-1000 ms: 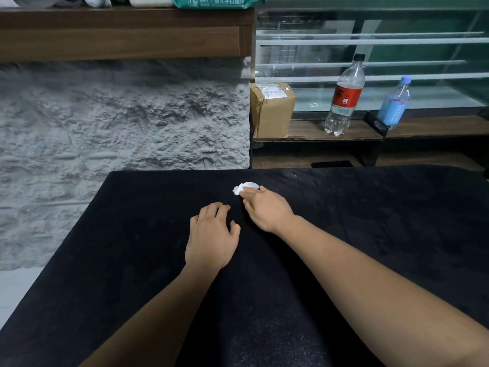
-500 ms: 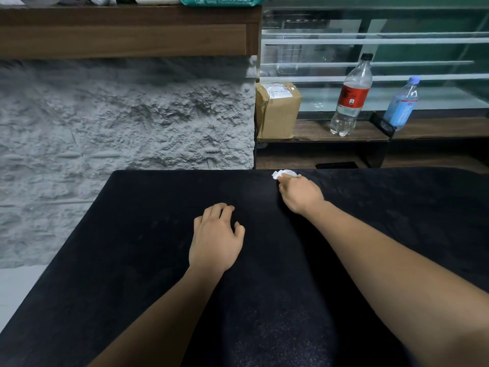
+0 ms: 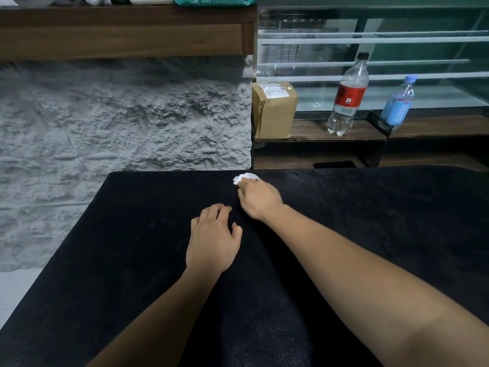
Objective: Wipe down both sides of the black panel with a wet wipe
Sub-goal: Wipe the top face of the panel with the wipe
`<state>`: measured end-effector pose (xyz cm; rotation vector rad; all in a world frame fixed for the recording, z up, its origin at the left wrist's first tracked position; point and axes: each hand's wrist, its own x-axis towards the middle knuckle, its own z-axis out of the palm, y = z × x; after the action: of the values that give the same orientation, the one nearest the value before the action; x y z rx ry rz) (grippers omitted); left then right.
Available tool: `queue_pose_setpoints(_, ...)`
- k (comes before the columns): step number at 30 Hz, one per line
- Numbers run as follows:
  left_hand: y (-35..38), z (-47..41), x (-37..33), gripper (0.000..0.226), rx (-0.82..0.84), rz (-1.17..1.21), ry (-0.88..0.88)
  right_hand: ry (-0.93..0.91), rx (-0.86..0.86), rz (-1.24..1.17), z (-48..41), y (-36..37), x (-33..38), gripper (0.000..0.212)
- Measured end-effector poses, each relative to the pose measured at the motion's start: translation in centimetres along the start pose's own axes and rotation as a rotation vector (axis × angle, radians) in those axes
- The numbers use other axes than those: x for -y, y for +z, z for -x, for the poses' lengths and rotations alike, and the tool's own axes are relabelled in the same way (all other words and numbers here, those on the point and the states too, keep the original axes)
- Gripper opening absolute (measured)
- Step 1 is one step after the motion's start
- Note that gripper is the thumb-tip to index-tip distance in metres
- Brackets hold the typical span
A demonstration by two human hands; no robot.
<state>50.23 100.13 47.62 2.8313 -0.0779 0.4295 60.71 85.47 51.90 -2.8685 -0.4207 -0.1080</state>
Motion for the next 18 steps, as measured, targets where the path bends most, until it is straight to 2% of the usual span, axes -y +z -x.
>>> queue_pose_setpoints(3, 0.0, 0.0, 0.0, 0.051, 0.006, -0.008, 0.004, -0.017, 0.052, 0.024, -0.5, 0.3, 0.7, 0.038)
queue_pose_setpoints(12, -0.1, 0.0, 0.0, 0.048, -0.006, -0.003, 0.007, -0.063, 0.029, 0.048, -1.3, 0.5, -1.5, 0.029)
queue_pose_setpoints(18, -0.1, 0.1, 0.0, 0.046, -0.006, 0.003, 0.005, -0.015, 0.0, 0.032, -1.6, -0.1, -4.2, 0.036)
